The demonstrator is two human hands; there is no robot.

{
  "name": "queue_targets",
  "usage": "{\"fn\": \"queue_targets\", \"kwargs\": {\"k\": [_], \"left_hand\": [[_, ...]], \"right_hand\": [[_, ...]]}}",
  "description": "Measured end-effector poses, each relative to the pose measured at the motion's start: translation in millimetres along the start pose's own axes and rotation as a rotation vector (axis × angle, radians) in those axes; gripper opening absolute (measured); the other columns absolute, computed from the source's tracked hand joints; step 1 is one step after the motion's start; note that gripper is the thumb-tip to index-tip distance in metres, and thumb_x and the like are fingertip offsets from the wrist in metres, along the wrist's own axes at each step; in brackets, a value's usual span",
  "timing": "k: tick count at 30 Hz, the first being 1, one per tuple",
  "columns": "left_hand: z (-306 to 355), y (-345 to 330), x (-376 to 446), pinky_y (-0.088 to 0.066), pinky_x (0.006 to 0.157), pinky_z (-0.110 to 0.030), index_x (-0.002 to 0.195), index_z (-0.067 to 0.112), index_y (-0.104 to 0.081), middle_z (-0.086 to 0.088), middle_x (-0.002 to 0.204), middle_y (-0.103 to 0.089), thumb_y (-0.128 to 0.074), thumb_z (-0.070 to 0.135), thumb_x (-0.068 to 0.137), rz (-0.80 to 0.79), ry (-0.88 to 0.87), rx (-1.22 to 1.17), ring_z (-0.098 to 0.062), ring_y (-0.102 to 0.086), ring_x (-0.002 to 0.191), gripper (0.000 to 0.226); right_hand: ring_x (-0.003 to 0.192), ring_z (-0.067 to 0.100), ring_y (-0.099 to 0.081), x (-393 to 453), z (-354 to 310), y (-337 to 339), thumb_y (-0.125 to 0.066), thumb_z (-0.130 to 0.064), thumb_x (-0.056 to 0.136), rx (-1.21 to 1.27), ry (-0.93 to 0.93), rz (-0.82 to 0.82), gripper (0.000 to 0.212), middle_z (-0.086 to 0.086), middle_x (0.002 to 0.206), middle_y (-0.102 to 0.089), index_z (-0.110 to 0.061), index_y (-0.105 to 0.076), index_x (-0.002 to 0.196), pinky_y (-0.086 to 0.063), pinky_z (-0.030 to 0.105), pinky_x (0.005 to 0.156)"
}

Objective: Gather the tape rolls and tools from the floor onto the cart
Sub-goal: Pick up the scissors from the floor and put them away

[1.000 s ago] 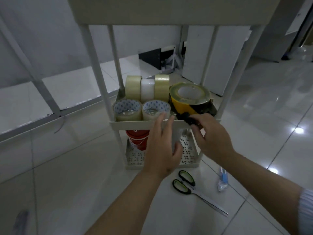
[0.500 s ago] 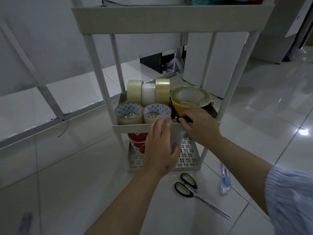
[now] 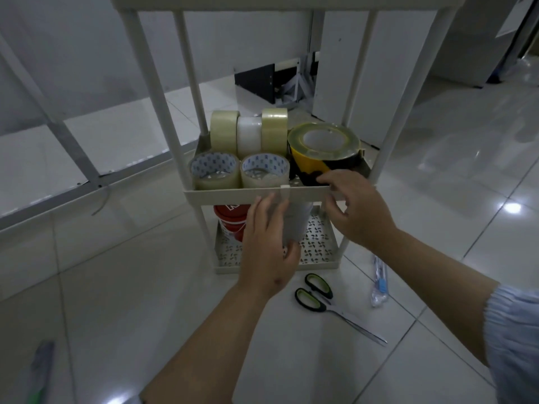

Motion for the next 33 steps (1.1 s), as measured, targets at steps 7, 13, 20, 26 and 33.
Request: {"fn": "queue_targets", "kwargs": {"k": [7,13,20,26,33], "left_hand": [[-18,-29,-45,-0.012,0.114,-0.031,0.138,0.011,-0.035,-0.009,0.151,-0.023,-0.042,0.026,0.08,-0.132,0.131,-0.052,-0.022,-0.011,0.141,0.06],[-28,-65,-74,-0.013,0.116,-0.031,0.141,0.01,-0.026,-0.007,0.152,-0.018,-0.038,0.028,0.081,-0.321,0.224,-0.052,-0.022,-0.01,0.142,0.064],[-44,-113,-77,-0.009,0.117,-0.03,0.145,0.014,-0.012,-0.002,0.156,-0.005,-0.046,0.018,0.091,-0.551,0.234,0.04,-0.018,-0.001,0.144,0.064],[-53,-161,-74,-0.015,0.117,-0.035,0.145,0.015,-0.013,-0.003,0.156,-0.006,-0.046,0.017,0.09,-0.695,0.198,0.122,-0.021,-0.002,0.143,0.065],[-63,-195,-76,-0.02,0.115,-0.042,0.145,0.024,-0.012,0.002,0.157,0.0,-0.049,0.02,0.09,-0.845,0.128,0.197,-0.025,0.001,0.143,0.066]], "right_hand": [[0.084,0.023,-0.061,-85,23,-33,-0.053,-0.013,0.076,-0.011,-0.037,-0.183,0.027,0.012,0.09,-0.07,-0.003,-0.065,0.097,-0.046,0.021,0.074],[0.096,0.031,-0.063,-149,53,-79,-0.066,-0.01,0.074,-0.034,-0.187,-0.517,0.037,0.012,0.106,-0.066,-0.007,-0.06,0.11,-0.053,0.034,0.08],[0.12,0.026,-0.041,-191,75,-127,-0.057,-0.036,0.083,-0.158,-0.441,-0.894,0.06,0.009,0.134,-0.041,-0.012,-0.032,0.132,-0.041,0.038,0.1],[0.115,0.029,-0.041,-199,93,-140,-0.056,-0.023,0.085,-0.165,-0.476,-0.925,0.047,0.012,0.128,-0.042,-0.01,-0.038,0.126,-0.04,0.037,0.096],[0.111,0.026,-0.045,-207,97,-152,-0.043,-0.009,0.092,-0.079,-0.375,-0.902,0.033,0.012,0.122,-0.049,-0.011,-0.045,0.125,-0.038,0.033,0.097]]}}
Point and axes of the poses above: each hand's wrist, its own x-axis towards the middle knuckle, its own y-axis out of the back of the hand, z = x × y, the point moved 5 cm from there along x, towards the middle knuckle
